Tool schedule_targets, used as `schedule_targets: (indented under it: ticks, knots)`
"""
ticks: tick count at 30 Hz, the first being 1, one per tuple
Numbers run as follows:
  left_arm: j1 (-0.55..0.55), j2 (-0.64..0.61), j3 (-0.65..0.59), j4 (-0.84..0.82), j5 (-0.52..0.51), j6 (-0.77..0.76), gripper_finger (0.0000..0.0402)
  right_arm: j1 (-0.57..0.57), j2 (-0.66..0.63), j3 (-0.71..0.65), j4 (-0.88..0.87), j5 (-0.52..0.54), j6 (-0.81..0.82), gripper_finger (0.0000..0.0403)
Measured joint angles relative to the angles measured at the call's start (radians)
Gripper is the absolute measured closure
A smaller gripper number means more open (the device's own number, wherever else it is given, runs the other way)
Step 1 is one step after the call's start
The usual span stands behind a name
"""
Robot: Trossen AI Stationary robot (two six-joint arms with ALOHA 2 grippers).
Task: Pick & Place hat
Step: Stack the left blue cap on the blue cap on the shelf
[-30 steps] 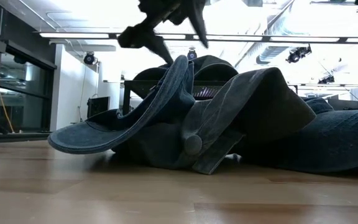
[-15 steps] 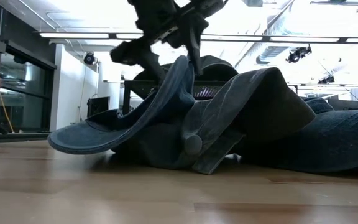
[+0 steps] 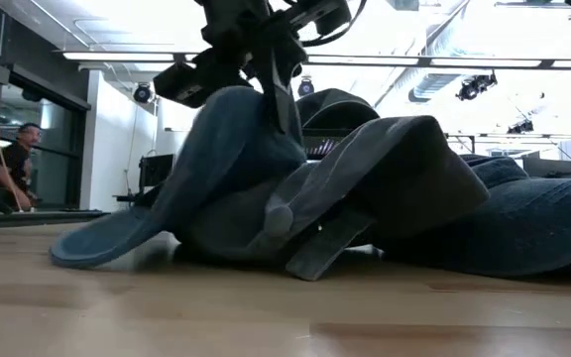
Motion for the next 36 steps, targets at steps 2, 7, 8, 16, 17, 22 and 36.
schedule_targets:
  ticks: [2,7,8,16,17,22,36]
  knots:
    - [0.000,0.000,0.000,-0.001,0.000,0.001,0.0372,0.000,0.000,0.000,0.006,0.005,-0.011,0.0185]
    - [0.000,-0.002,0.012,0.004,0.013,0.037,0.0380,0.000,0.000,0.000,0.022,0.008,-0.029,0.0185]
    - [0.000,-0.002,0.018,0.004,0.020,0.048,0.0381,0.000,0.000,0.000,0.022,0.008,-0.029,0.0185]
    - [0.000,-0.002,0.203,-0.129,0.025,0.133,0.0389,0.000,0.000,0.000,0.028,-0.011,-0.067,0.0185]
    - [0.000,-0.002,0.240,-0.153,0.022,0.150,0.0389,0.000,0.000,0.000,0.028,-0.011,-0.069,0.0185]
    - [-0.018,-0.002,0.449,-0.273,-0.025,0.239,0.0390,-0.003,0.000,0.000,0.049,-0.010,-0.103,0.0185]
    - [-0.139,-0.005,0.714,-0.199,-0.239,0.627,0.0390,-0.003,0.000,0.054,0.372,0.158,-0.505,0.0185]
